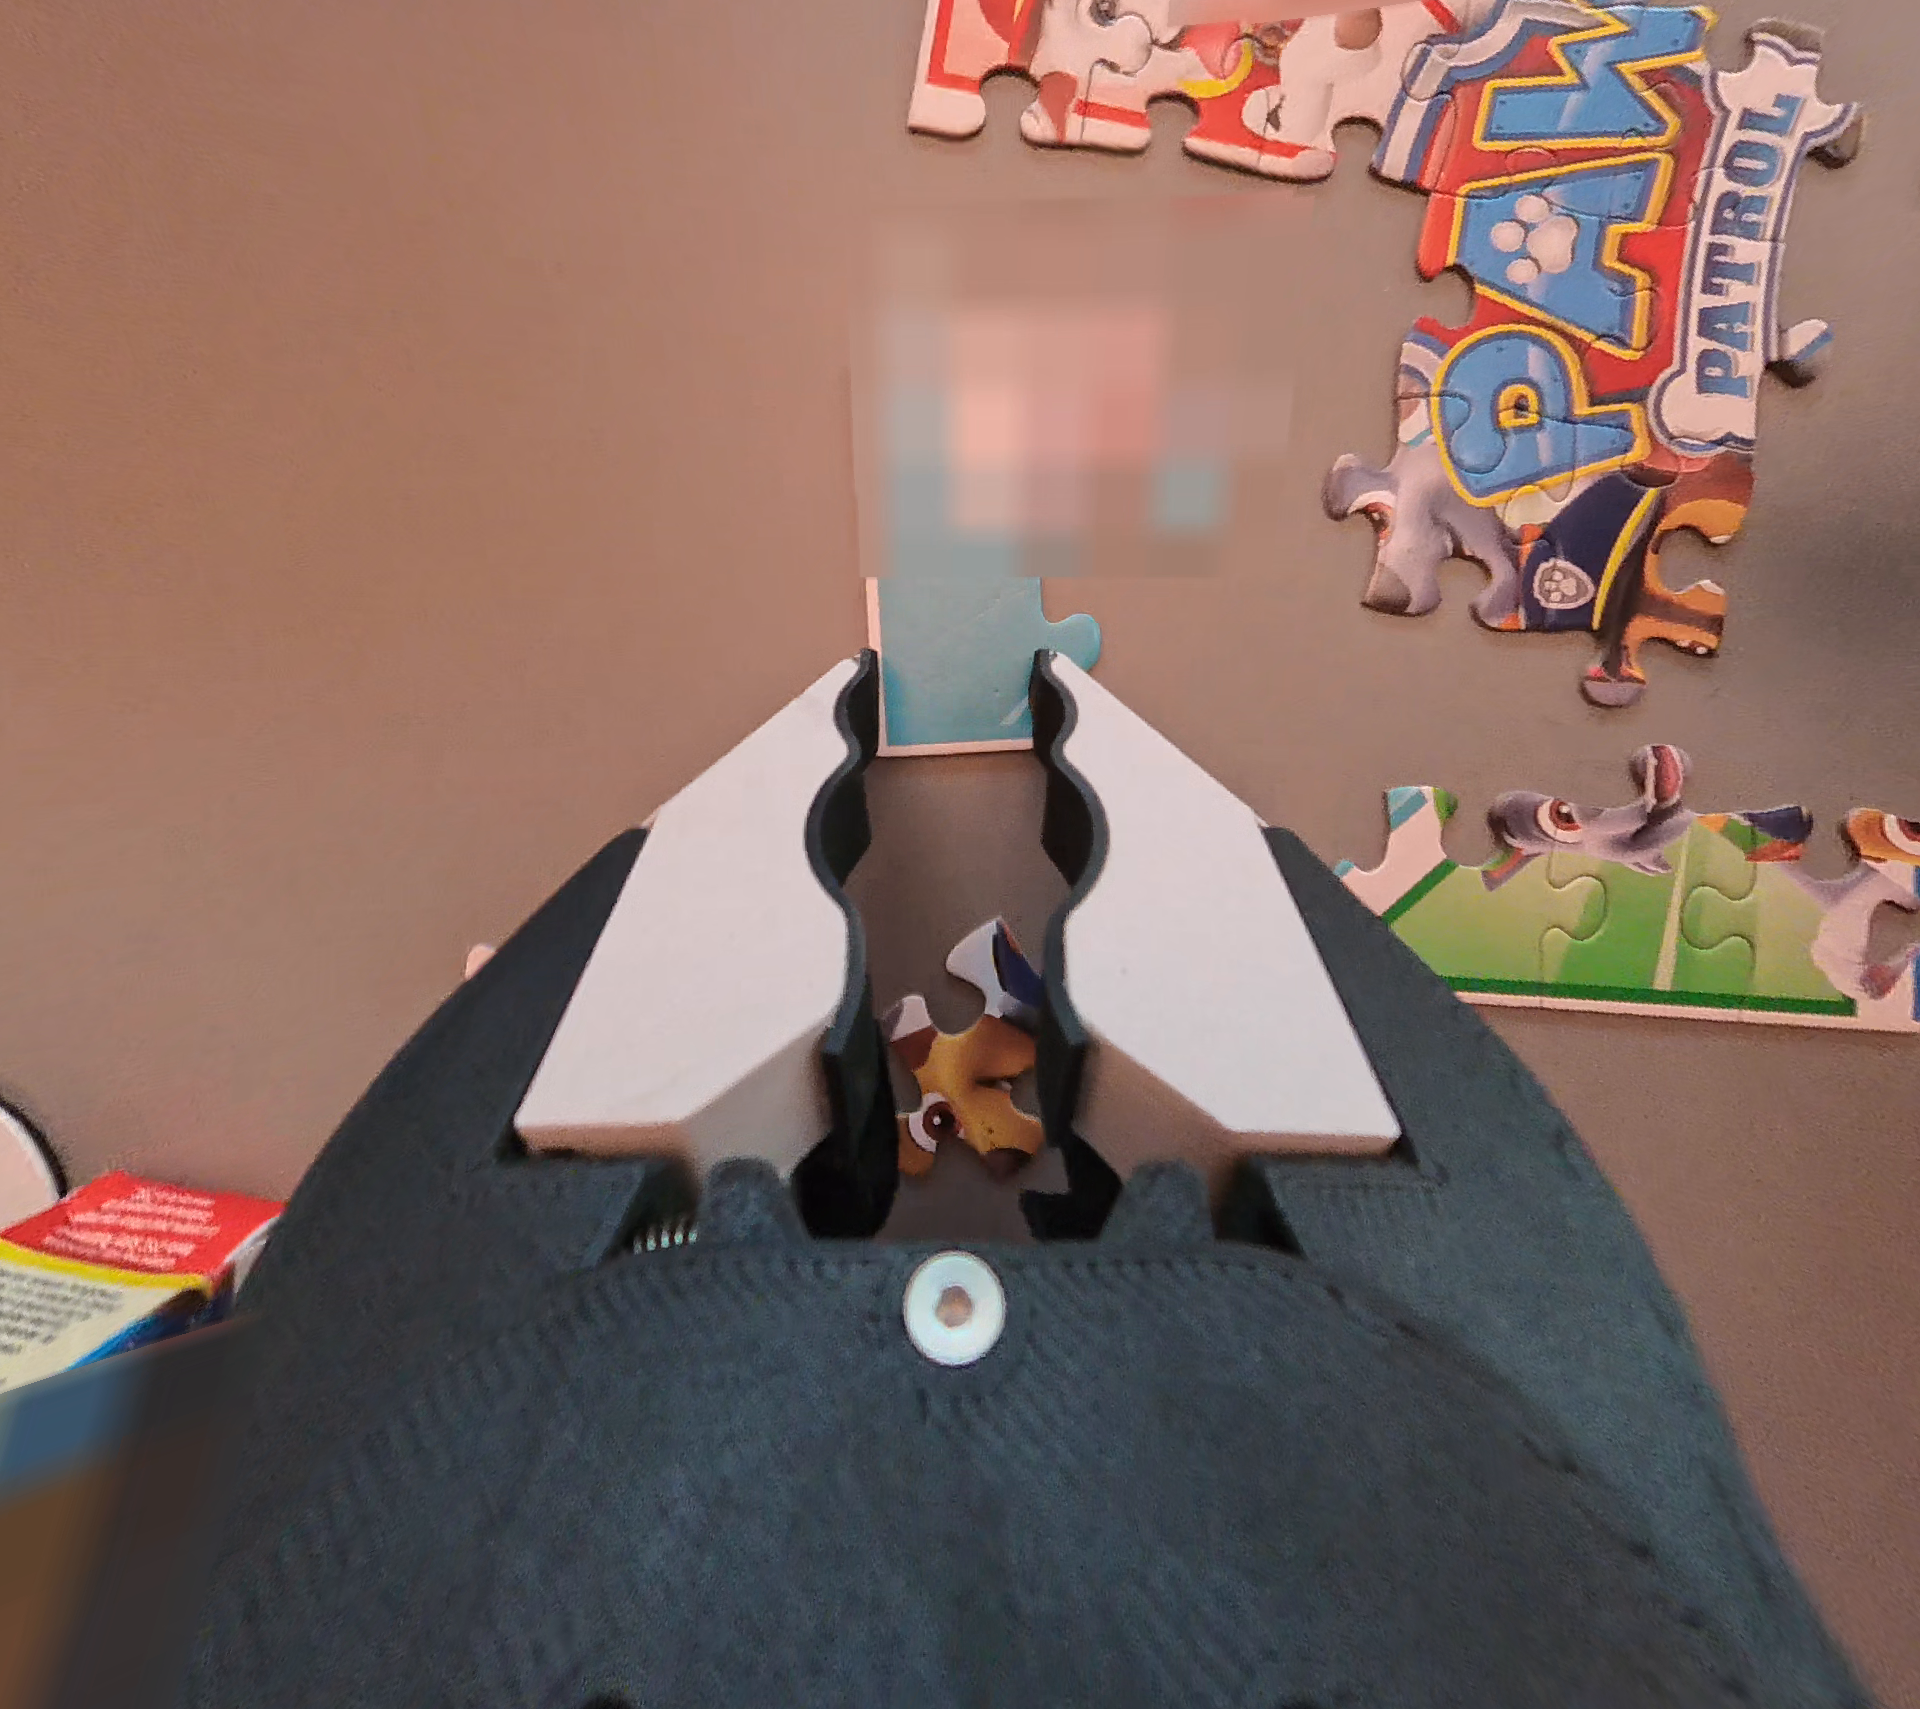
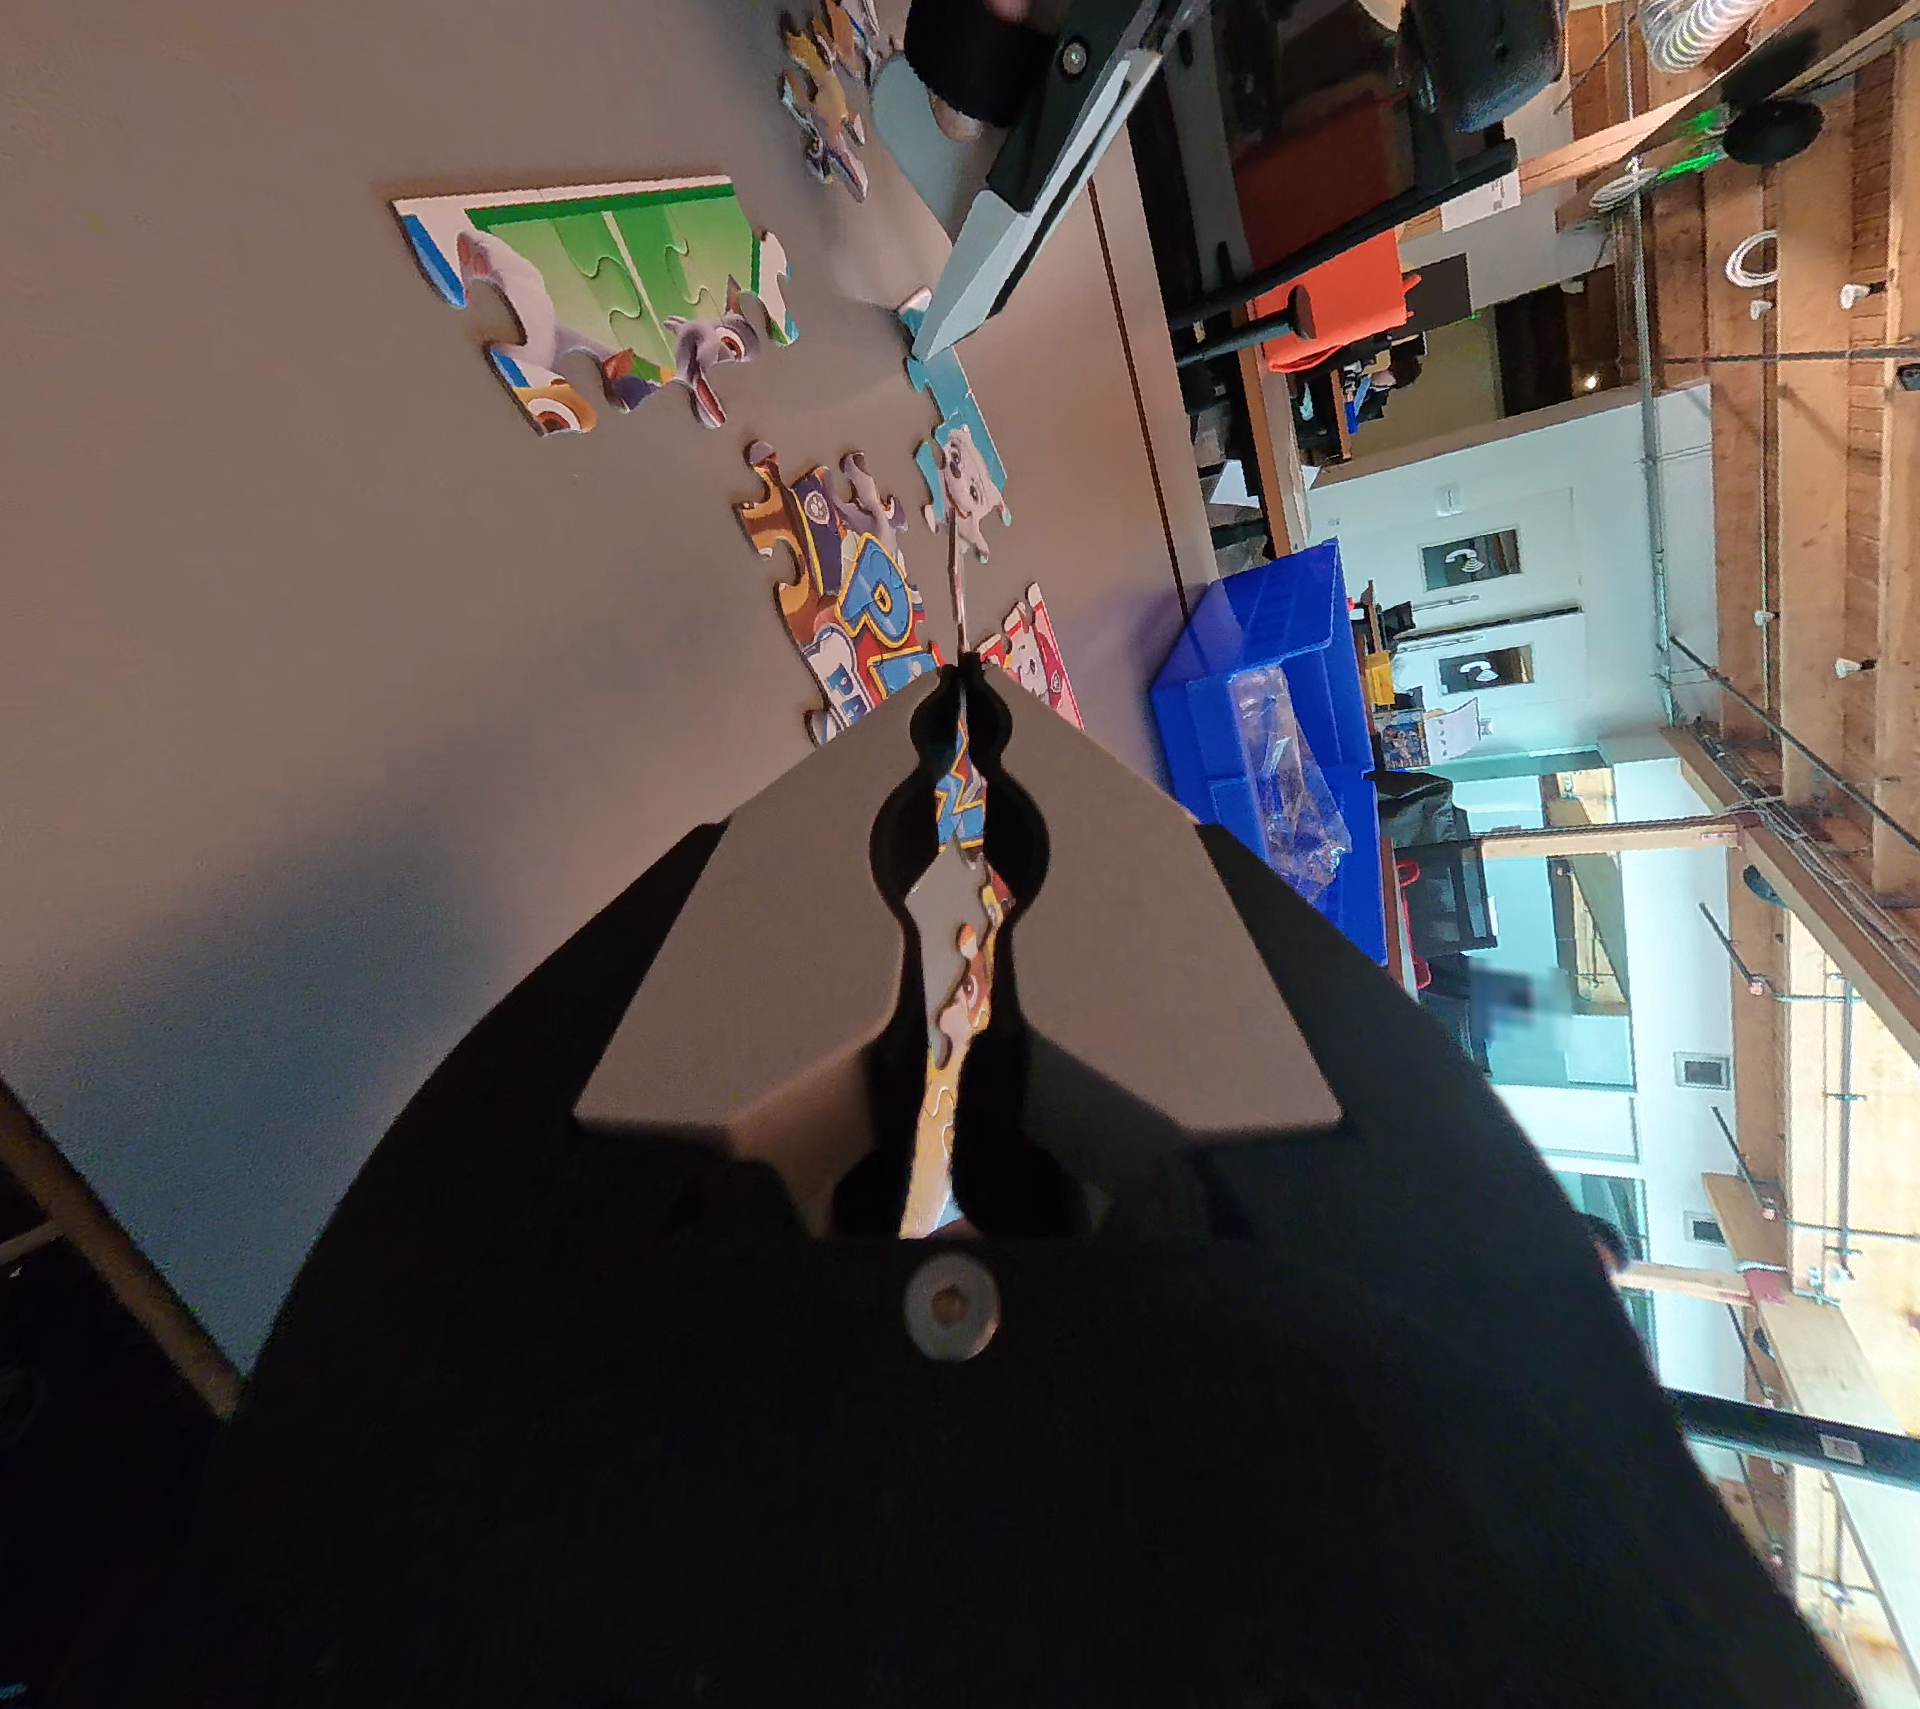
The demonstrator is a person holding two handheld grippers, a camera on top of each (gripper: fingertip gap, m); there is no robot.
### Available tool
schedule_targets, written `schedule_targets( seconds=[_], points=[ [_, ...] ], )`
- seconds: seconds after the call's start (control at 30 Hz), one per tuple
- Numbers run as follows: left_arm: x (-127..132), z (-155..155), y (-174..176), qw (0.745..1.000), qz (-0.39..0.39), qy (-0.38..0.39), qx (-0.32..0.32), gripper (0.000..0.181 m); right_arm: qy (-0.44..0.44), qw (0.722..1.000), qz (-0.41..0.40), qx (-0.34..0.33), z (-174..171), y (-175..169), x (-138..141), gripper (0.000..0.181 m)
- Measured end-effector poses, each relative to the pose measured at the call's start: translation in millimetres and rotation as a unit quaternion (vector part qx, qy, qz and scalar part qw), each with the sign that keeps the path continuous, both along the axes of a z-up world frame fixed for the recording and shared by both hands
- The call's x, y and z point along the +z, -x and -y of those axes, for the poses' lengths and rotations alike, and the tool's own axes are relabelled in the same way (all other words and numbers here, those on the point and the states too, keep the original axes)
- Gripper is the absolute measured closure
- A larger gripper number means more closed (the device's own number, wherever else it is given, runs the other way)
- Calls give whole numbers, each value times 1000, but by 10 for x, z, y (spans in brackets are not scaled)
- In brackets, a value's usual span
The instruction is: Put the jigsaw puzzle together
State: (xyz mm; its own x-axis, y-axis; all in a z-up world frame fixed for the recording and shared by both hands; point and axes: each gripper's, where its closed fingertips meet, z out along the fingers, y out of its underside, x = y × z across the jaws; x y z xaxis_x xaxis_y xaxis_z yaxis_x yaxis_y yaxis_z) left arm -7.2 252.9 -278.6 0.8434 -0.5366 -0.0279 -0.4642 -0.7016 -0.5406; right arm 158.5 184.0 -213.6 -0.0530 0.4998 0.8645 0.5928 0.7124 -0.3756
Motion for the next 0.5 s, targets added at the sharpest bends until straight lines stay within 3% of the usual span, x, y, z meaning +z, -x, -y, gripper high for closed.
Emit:
schedule_targets(
  seconds=[0.17,0.23,0.5],
  points=[
    [5,-20,-17,999,-23,8,-34,153,7,1000,-3,4,28,4,-22,181],
    [32,-31,-42,998,-28,3,-49,181,7,1000,-5,4,38,1,-23,181],
    [40,-2,-81,998,-27,1,-64,177,-1,1000,-10,-6,2,-4,21,181]
  ],
)
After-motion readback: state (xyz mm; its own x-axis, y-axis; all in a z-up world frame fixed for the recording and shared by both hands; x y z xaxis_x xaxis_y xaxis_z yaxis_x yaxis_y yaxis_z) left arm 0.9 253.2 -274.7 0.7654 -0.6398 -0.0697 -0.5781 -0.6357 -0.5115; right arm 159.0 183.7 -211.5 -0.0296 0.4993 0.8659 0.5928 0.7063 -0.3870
